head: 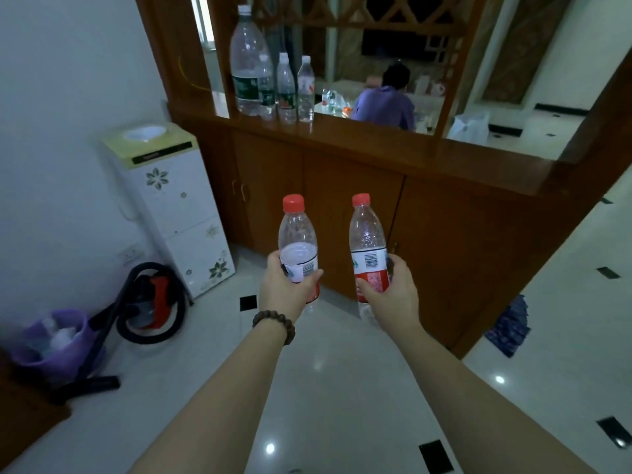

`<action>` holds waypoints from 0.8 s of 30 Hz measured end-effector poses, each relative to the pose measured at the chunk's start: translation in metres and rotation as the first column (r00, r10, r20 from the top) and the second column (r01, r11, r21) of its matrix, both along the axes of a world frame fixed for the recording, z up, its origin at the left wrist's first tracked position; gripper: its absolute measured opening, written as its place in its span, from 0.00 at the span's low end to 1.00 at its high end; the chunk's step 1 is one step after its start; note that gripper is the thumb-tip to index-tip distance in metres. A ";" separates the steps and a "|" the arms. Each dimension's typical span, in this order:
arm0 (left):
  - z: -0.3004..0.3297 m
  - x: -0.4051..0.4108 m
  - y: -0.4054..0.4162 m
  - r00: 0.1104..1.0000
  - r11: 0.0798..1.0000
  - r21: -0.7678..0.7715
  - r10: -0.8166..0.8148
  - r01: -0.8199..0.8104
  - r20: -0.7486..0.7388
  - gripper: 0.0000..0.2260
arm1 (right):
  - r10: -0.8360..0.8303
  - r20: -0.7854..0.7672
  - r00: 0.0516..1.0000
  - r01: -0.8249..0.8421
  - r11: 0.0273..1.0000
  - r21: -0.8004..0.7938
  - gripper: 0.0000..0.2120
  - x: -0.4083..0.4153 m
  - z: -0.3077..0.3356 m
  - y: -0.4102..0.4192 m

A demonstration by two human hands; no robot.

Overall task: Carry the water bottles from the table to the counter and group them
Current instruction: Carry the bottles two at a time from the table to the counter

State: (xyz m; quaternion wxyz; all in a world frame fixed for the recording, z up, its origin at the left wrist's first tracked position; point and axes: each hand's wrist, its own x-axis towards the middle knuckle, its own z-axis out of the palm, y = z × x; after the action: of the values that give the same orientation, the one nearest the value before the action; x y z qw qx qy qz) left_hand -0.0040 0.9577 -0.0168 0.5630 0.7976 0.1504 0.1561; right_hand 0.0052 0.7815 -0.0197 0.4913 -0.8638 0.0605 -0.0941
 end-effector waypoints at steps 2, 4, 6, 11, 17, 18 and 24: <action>0.004 0.037 0.016 1.000 1.000 -0.012 -0.010 0.010 0.006 0.27 | -0.004 0.019 1.000 0.004 1.000 0.006 0.34 0.036 0.006 0.012; 0.008 0.073 0.029 1.000 1.000 -0.008 -0.030 0.030 0.006 0.27 | -0.010 0.033 0.999 0.010 1.000 0.003 0.34 0.071 0.014 0.024; 0.013 0.105 0.037 0.999 0.999 -0.013 -0.043 0.043 0.009 0.29 | -0.019 0.051 0.998 0.019 1.000 0.000 0.33 0.101 0.020 0.034; 0.019 0.178 0.046 0.997 0.997 0.003 -0.071 0.071 0.013 0.29 | -0.044 0.081 0.996 0.043 0.999 0.016 0.34 0.169 0.020 0.046; 0.018 0.266 0.049 0.995 0.995 -0.002 -0.101 0.101 0.022 0.29 | -0.050 0.093 0.994 0.048 0.998 0.028 0.34 0.257 0.021 0.052; 0.019 0.282 0.049 0.994 0.995 -0.003 -0.102 0.102 0.033 0.29 | -0.047 0.103 0.994 0.044 0.999 0.025 0.34 0.273 0.021 0.053; 0.033 0.404 0.052 0.985 0.994 0.029 -0.109 0.106 0.134 0.29 | -0.036 0.153 0.988 0.033 0.999 0.023 0.34 0.395 0.029 0.052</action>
State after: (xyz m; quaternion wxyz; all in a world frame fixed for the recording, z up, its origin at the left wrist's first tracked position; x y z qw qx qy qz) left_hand 0.3997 1.0101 0.0162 0.5706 0.7982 0.0669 0.1809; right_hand 0.3998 0.8334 0.0097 0.5016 -0.8477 0.0383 -0.1683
